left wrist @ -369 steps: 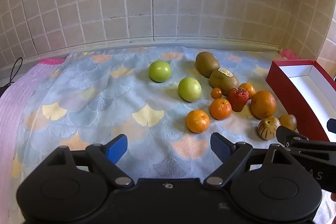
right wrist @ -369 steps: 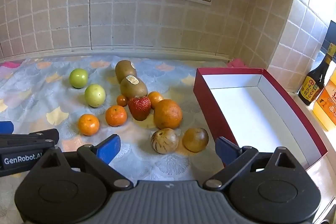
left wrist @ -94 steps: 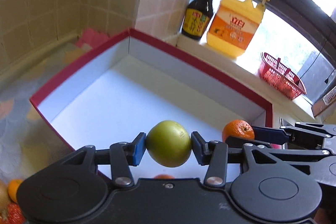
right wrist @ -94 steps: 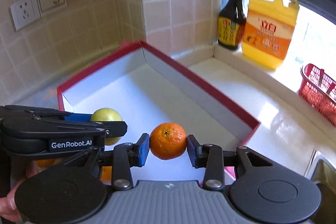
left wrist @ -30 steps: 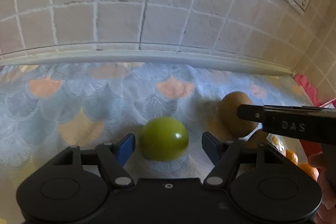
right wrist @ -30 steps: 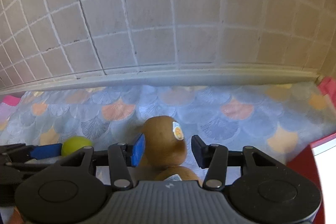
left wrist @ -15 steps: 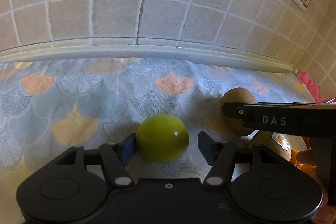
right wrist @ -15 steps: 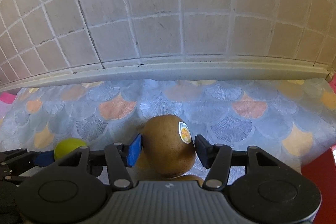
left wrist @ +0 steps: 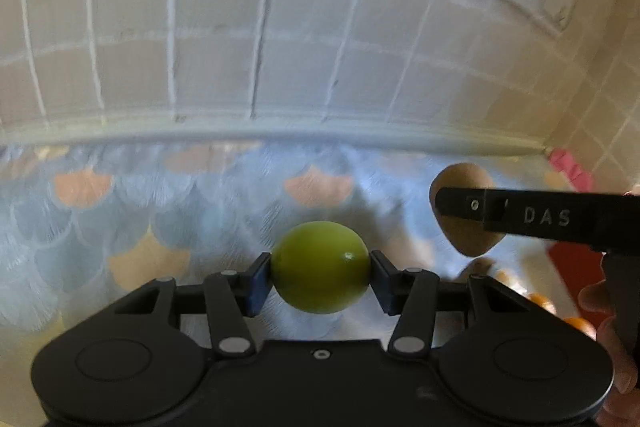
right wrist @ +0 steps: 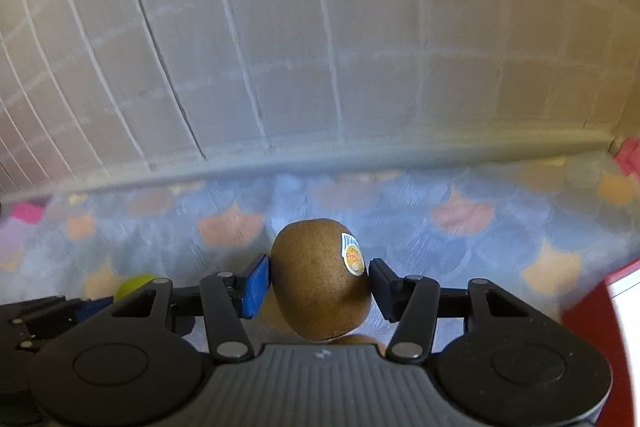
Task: Organize fruits
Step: 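Carry the apple and kiwi into the box and open both tools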
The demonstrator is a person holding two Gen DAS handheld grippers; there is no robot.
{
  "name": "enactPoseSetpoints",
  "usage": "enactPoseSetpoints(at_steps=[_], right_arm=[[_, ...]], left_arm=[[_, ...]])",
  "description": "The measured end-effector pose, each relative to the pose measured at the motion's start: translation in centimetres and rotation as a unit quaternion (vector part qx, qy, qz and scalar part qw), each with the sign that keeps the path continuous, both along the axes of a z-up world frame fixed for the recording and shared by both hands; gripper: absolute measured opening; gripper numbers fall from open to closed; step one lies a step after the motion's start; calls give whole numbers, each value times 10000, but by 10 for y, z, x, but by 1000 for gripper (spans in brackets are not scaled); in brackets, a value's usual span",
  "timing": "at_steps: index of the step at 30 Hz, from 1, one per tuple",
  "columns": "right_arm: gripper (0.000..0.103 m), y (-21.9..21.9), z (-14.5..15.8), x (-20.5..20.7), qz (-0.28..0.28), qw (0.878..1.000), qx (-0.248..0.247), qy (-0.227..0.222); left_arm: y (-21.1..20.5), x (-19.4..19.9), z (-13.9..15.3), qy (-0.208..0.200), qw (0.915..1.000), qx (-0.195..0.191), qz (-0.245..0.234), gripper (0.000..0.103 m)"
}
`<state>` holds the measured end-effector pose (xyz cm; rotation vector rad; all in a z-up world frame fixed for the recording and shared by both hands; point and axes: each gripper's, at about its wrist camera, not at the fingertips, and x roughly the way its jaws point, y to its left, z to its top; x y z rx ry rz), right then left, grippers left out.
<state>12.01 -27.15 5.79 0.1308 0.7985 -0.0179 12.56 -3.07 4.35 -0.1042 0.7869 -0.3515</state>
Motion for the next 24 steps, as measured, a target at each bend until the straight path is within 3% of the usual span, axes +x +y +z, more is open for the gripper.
enactPoseSetpoints(at_steps=[6, 12, 19, 24], right_arm=[[56, -31, 58, -44, -313, 9973, 88, -651], [56, -78, 98, -105, -835, 9898, -64, -1154], [56, -151, 109, -185, -1796, 9740, -268, -1357], [56, -179, 117, -239, -2538, 9599, -304, -1155]], left_arm=[[-21, -26, 53, -649, 9972, -88, -348, 61], [-66, -52, 99, -1145, 9875, -369, -1020, 61], [-144, -77, 124, -1246, 9692, -580, -2042, 61], [-204, -98, 121, -1017, 9522, -676, -2801, 61]])
